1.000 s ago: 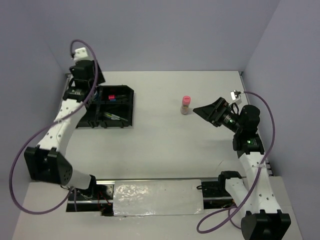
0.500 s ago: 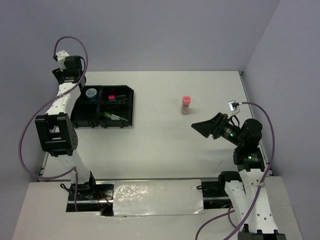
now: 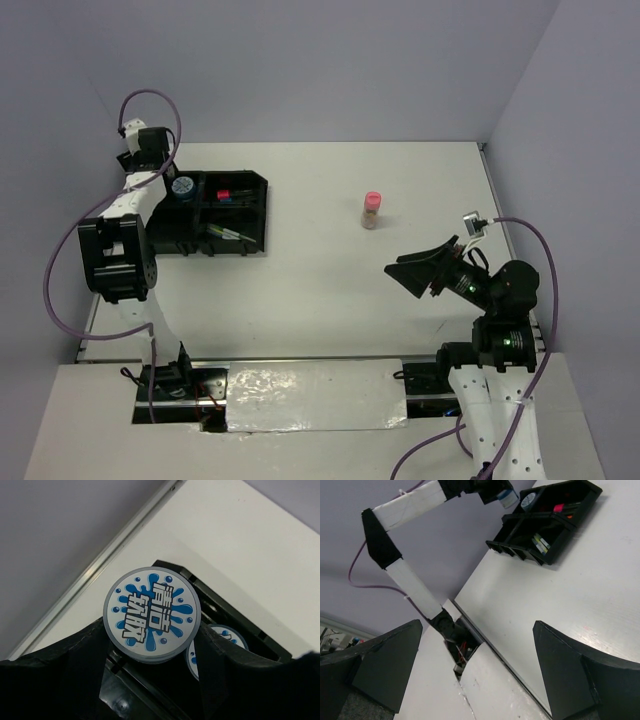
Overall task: Sort the stationery into containers
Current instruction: Place the stationery in the storage box.
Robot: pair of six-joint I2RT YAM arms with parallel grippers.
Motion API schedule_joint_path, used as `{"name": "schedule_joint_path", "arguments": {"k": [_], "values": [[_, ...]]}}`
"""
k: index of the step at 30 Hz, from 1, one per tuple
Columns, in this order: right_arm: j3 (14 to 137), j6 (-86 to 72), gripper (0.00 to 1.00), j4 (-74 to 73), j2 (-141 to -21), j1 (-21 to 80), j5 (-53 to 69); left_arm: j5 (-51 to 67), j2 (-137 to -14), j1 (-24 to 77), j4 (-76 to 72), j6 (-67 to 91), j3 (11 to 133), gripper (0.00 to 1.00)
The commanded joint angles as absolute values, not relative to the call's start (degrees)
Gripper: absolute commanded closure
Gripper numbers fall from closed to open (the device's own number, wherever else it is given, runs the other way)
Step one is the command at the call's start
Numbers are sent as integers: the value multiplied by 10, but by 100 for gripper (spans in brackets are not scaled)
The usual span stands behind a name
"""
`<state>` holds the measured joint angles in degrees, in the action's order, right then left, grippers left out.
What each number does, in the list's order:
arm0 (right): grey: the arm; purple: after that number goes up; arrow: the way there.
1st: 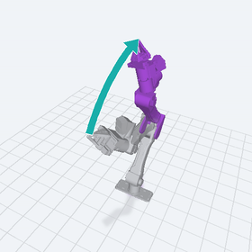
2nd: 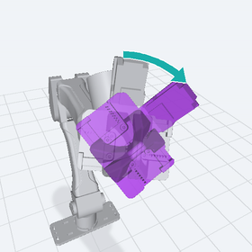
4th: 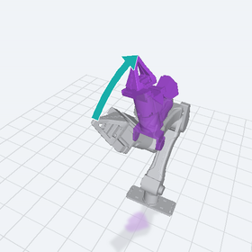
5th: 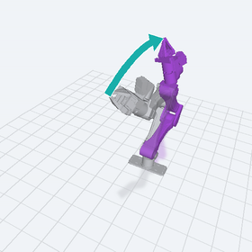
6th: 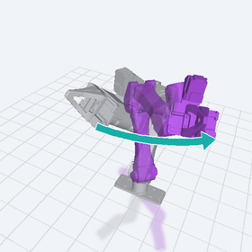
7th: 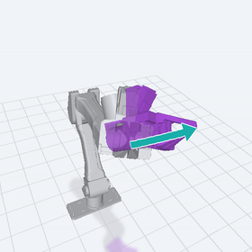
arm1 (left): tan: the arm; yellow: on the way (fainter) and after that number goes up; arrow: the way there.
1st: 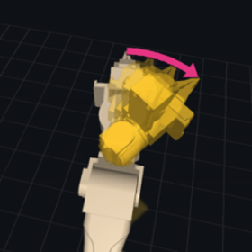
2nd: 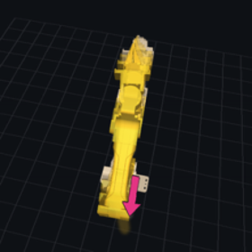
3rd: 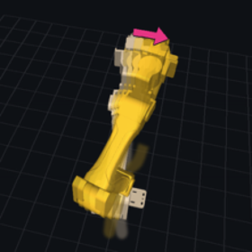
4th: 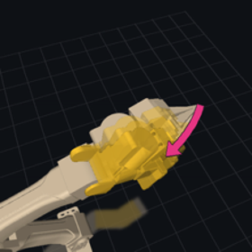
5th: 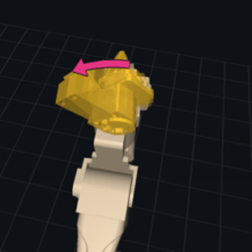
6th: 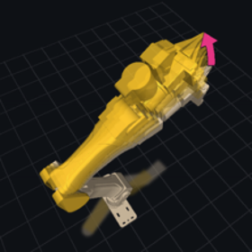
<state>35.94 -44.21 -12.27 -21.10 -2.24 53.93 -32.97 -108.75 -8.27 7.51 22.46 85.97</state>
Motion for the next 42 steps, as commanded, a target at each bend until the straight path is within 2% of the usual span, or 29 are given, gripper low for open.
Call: {"name": "schedule_joint_path", "arguments": {"k": [1,15,24,25,26,30,32,36,42], "values": [[411,-446,0,-122,-203,-22,556,-323,-1081,-89,18,244,853,100],[439,-433,0,-150,-194,-22,551,-299,-1074,-90,5,258,819,100],[445,-422,0,-161,-194,-22,550,-303,-1082,-91,-2,265,817,90],[444,-422,0,-159,-195,-22,551,-305,-1081,-91,-2,267,817,82],[443,-421,0,-160,-195,-22,552,-306,-1080,-91,-2,266,816,80],[436,-418,0,-156,-199,-22,552,-314,-1077,-90,14,272,816,48],[433,-415,0,-157,-201,-22,552,-316,-1075,-91,17,272,816,40],[430,-407,0,-154,-207,-21,551,-321,-1068,-90,28,276,817,1],[386,-349,0,-152,-266,-21,502,-315,-1038,-90,57,287,837,1]]}}
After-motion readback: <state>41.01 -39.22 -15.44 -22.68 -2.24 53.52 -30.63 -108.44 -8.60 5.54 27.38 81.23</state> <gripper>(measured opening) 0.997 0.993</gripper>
